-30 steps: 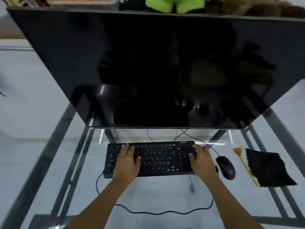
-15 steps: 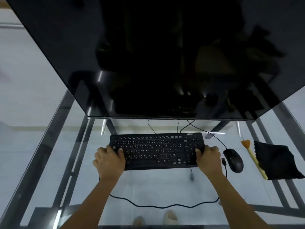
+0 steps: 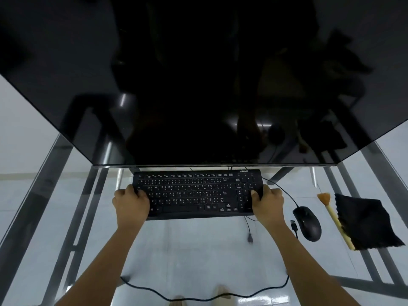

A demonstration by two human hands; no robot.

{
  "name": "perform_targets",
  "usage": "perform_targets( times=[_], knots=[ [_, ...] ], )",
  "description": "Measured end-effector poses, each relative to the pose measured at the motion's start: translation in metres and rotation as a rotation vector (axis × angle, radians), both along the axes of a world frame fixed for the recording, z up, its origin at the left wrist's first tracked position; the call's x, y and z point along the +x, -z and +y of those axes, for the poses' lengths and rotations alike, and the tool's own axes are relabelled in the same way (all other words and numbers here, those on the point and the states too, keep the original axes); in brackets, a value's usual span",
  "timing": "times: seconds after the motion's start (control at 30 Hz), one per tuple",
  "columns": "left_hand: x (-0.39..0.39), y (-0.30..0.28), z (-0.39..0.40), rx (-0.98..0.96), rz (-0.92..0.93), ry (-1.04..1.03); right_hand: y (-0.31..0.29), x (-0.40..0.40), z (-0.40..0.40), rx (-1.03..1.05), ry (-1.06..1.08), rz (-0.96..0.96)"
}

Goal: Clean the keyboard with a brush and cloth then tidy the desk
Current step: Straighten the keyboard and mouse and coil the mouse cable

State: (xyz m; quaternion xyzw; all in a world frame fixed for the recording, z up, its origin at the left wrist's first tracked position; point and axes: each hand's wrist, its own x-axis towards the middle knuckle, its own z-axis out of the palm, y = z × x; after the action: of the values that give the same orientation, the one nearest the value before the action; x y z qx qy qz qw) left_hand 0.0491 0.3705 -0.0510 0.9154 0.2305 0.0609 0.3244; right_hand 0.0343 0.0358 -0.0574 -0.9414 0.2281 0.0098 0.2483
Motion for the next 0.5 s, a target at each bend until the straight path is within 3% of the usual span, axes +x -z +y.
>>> perform_targets(
  times=[0.5],
  knots=[
    [0.029,0.005,0.002,-0.067,-0.007,0.014,0.017,0.040,-0.003,0.003,-0.025,-0.028]
  ],
)
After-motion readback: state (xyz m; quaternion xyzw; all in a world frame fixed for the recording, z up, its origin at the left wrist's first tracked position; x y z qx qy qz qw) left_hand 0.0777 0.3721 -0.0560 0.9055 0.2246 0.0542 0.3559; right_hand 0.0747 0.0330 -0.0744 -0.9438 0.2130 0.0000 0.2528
